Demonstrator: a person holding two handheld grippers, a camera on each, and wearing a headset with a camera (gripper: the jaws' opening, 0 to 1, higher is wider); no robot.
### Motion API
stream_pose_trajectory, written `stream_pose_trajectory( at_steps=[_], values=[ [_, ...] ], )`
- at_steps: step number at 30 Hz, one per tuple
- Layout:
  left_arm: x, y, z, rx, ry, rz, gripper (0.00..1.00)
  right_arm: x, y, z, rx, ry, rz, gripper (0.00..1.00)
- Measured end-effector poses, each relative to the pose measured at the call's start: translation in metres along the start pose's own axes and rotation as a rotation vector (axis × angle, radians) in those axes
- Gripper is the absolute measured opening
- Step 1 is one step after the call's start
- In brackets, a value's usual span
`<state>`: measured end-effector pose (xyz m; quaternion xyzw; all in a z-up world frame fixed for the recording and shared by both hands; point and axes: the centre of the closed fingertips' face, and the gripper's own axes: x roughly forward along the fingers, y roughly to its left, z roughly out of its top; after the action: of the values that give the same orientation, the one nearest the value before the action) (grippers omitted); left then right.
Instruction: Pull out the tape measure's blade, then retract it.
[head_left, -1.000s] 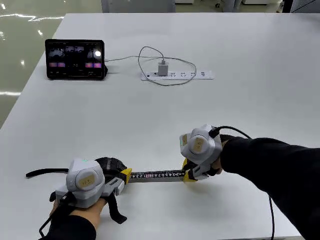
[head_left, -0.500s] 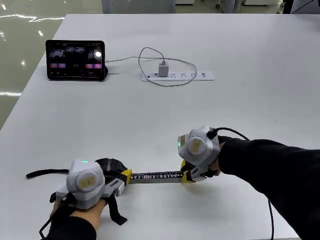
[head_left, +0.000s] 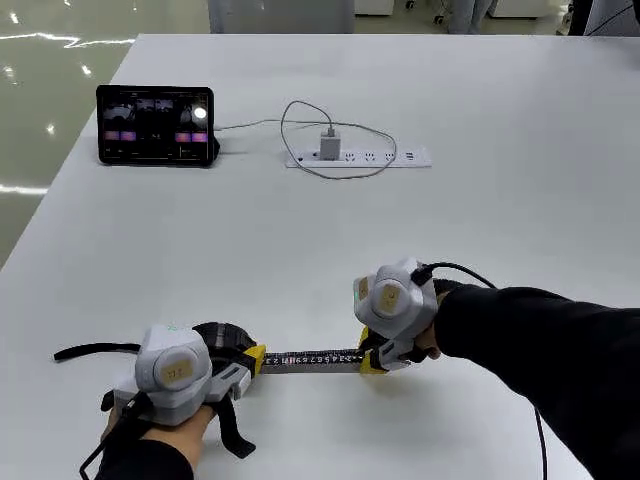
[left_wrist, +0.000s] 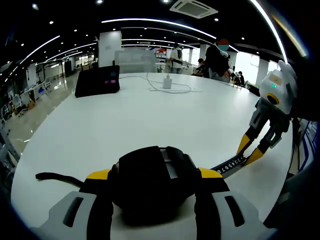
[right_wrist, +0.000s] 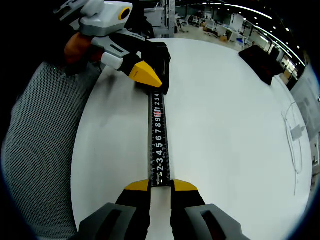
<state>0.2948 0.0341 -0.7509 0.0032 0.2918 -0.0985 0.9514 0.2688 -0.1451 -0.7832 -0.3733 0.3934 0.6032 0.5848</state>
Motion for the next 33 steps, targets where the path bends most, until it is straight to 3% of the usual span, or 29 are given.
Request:
stream_pose_trajectory(
  at_steps=[33],
  values=[
    [-0.001, 0.0, 0.0, -0.005, 0.006, -0.002, 0.61, 0.006, 0.0, 0.013, -0.007, 0.001, -0.01, 0.11]
  ],
)
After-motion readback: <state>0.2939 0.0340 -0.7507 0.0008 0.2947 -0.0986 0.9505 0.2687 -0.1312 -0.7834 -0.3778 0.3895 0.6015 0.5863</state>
